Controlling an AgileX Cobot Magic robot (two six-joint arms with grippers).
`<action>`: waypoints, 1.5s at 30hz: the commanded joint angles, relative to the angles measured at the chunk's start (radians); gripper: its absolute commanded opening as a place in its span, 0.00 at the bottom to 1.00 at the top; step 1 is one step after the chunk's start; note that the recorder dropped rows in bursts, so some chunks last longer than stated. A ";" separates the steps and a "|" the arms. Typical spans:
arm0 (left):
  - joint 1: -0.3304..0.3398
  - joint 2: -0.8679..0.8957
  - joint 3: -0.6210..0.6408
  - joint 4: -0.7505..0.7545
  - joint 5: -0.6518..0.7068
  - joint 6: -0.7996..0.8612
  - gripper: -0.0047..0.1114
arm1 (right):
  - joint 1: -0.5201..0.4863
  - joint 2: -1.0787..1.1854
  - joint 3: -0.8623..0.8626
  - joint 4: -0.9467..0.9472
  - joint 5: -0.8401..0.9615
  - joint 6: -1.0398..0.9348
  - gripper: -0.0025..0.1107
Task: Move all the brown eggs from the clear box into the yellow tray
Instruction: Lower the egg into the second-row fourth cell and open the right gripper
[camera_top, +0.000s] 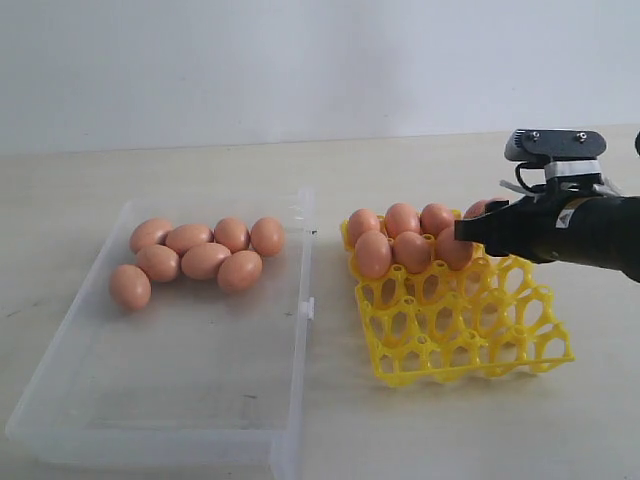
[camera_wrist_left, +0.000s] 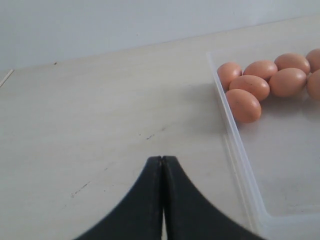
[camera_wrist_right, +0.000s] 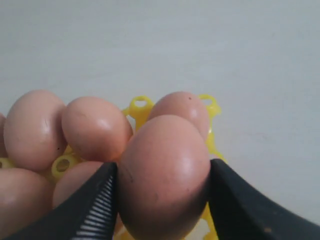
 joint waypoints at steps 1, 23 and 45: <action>-0.005 -0.006 -0.004 -0.001 -0.006 -0.005 0.04 | -0.005 0.032 -0.038 -0.028 0.020 0.029 0.02; -0.005 -0.006 -0.004 -0.001 -0.006 -0.005 0.04 | -0.008 0.069 -0.076 -0.042 0.075 0.030 0.03; -0.005 -0.006 -0.004 -0.001 -0.006 -0.005 0.04 | -0.008 0.067 -0.076 -0.037 0.085 0.033 0.52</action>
